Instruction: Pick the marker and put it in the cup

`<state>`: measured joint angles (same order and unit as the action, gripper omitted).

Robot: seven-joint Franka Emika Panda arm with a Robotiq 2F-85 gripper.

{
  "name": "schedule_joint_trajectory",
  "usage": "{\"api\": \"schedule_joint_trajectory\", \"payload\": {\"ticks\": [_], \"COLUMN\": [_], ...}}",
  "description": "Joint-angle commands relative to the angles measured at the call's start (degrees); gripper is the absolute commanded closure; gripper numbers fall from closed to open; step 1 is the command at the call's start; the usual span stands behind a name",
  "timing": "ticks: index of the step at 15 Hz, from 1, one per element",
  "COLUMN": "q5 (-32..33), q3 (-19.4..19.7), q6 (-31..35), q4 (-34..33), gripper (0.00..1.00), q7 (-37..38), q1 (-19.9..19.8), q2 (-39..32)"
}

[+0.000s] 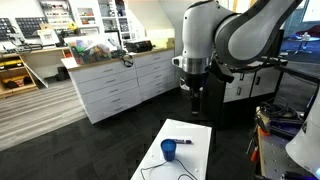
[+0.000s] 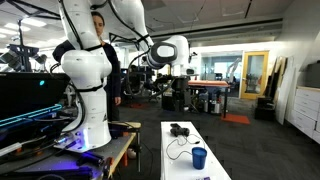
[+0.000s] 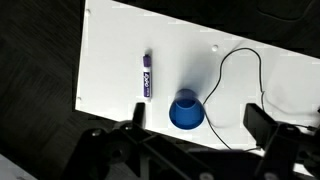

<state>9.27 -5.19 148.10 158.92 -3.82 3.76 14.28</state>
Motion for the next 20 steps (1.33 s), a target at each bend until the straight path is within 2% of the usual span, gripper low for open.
{"api": "schedule_joint_trajectory", "payload": {"ticks": [1,7,13,17,20], "q5": [1.9,2.8,7.9,13.0,20.3], "q3": [-0.2,0.2,0.4,1.3,2.6], "q6": [1.2,2.5,7.1,12.8,15.8], "q4": [0.0,0.0,0.0,0.0,0.0], "gripper": [0.0,0.0,0.0,0.0,0.0], "q7": [1.5,1.6,3.5,6.1,9.8], "q1": [-1.0,-1.4,-2.6,-3.9,-5.3], "q2": [-1.5,-5.2,-9.1,-12.4,-14.8]}}
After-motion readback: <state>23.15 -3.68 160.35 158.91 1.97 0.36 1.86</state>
